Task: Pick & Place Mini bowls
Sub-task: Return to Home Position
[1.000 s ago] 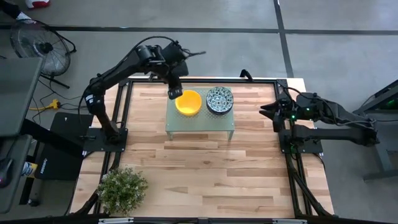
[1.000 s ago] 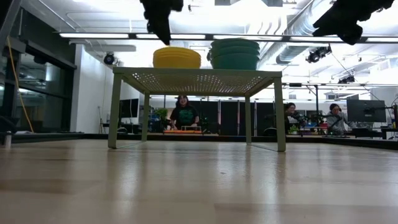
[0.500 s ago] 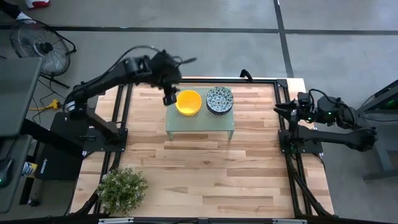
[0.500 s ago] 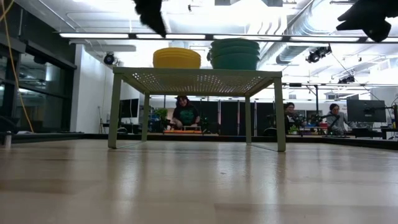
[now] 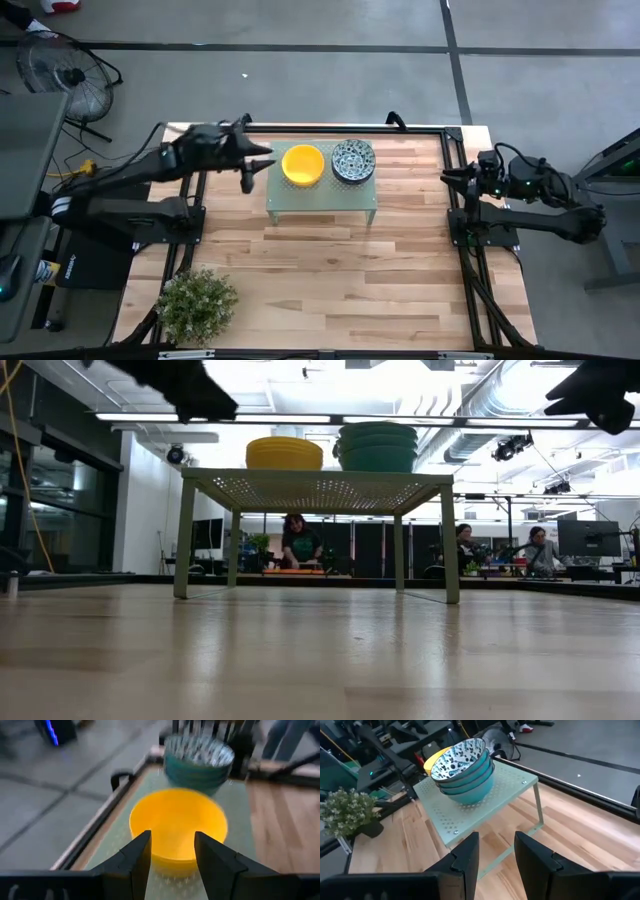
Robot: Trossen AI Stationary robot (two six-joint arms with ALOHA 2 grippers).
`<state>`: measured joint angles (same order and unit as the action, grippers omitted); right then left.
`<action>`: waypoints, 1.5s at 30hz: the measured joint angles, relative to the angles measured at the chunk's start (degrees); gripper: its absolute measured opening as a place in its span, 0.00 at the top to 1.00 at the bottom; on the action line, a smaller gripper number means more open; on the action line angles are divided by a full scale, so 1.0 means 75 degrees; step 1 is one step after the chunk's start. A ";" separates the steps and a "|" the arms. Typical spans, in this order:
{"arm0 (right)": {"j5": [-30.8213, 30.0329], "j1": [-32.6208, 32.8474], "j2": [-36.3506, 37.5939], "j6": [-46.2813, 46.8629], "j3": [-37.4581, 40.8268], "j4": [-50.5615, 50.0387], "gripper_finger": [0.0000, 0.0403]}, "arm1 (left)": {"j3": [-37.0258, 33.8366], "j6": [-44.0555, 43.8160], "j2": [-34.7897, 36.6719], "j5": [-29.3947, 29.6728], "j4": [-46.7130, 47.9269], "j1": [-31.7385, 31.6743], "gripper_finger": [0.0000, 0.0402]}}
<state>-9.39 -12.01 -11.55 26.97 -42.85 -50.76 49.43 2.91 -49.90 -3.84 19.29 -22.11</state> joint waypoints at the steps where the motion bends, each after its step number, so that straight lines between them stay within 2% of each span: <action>1: 0.0012 0.0003 0.0005 0.0008 0.0000 0.0009 0.72 | -0.0364 -0.0022 0.0318 -0.0033 -0.0375 0.0002 0.63; 7: -0.0012 0.0003 0.0011 0.0325 0.0003 0.0552 0.72 | -0.2363 -0.0444 0.1798 -0.0248 -0.2212 0.0004 0.63; 12: -0.0300 0.0002 0.0013 0.0597 0.0375 0.1212 0.72 | -0.3725 -0.0877 0.2497 -0.0272 -0.3502 0.0003 0.63; 20: 0.0100 0.0001 0.0005 0.1230 0.2085 0.3821 0.72 | -0.5026 -0.1306 0.3554 -0.0484 -0.3833 0.0003 0.63; 24: 0.0047 0.0003 0.0005 0.1540 0.2655 0.4669 0.72 | -0.5530 -0.1504 0.4171 -0.0556 -0.4302 0.0003 0.63; 32: -0.0429 0.0003 0.0002 0.1742 0.2809 0.4986 0.72 | -0.6366 -0.2025 0.5129 -0.0528 -0.4516 0.0003 0.63; 34: -0.0475 0.0003 0.0002 0.1722 0.2809 0.5086 0.72 | -0.6458 -0.2111 0.5231 -0.0454 -0.4820 0.0003 0.63; 45: -0.0711 0.0006 0.0001 0.1716 0.2850 0.5065 0.72 | -0.6477 -0.1558 0.5231 0.0269 -0.4709 0.0003 0.63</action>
<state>-14.72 -11.97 -11.54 39.83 -21.47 -12.78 0.85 -8.78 -10.67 -1.82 -16.02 -22.09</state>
